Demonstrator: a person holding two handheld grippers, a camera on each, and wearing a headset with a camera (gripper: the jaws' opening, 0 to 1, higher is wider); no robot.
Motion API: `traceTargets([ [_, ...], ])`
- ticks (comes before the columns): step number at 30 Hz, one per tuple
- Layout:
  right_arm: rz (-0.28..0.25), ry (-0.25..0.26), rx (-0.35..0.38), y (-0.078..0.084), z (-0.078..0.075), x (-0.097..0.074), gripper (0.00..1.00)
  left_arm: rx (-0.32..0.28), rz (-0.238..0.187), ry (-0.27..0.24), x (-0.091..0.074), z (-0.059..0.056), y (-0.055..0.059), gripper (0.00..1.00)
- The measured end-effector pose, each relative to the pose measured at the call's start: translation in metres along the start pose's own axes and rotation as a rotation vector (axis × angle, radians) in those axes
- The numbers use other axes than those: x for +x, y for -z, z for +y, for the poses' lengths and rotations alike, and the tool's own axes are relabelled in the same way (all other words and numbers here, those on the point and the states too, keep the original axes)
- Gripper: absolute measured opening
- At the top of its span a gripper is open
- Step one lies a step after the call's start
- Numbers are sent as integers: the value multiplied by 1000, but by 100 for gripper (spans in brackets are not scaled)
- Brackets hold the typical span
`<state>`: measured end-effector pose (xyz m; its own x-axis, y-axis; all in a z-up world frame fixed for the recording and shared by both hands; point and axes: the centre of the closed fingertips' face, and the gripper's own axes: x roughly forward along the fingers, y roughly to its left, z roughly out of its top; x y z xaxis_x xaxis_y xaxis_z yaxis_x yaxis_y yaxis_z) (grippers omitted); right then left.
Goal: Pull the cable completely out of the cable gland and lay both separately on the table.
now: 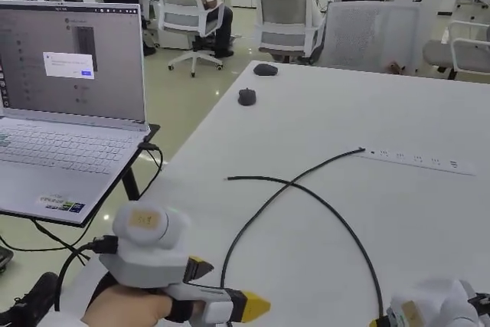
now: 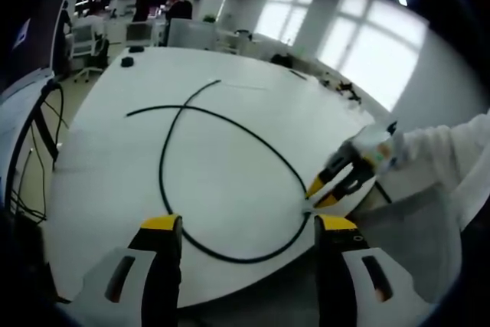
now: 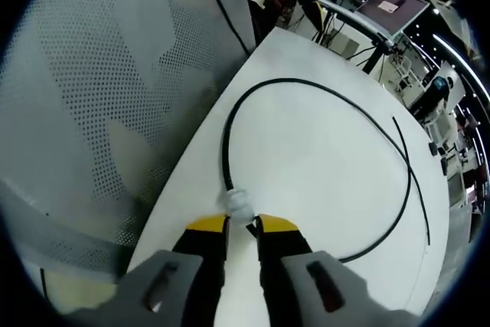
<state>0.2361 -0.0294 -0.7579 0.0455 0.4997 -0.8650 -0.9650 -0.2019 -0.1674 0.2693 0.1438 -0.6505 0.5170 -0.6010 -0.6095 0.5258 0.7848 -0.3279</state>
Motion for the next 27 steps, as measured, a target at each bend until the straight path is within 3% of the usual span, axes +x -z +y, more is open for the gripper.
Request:
traceTargets([
  [4, -6, -5, 27, -1, 2, 3, 13, -5, 1, 4, 0, 0, 0, 70],
  [7, -32, -18, 130, -6, 4, 5, 13, -11, 0, 7, 0, -1, 0, 70],
  [14, -27, 5, 294, -6, 1, 5, 12, -9, 6, 7, 1, 0, 2, 70],
  [18, -11, 12, 470, -6, 3, 5, 12, -6, 6, 5, 1, 0, 1, 70],
  [25, -24, 70, 552, -10, -3, 1, 10, 2, -5, 0, 0, 0, -1, 68],
  [26, -60, 79, 568, -17, -7, -4, 0, 4, -8, 1, 0, -1, -2, 68],
  [27, -71, 180, 659, -11, -27, -12, 0, 5, -10, 3, 0, -1, -2, 68],
])
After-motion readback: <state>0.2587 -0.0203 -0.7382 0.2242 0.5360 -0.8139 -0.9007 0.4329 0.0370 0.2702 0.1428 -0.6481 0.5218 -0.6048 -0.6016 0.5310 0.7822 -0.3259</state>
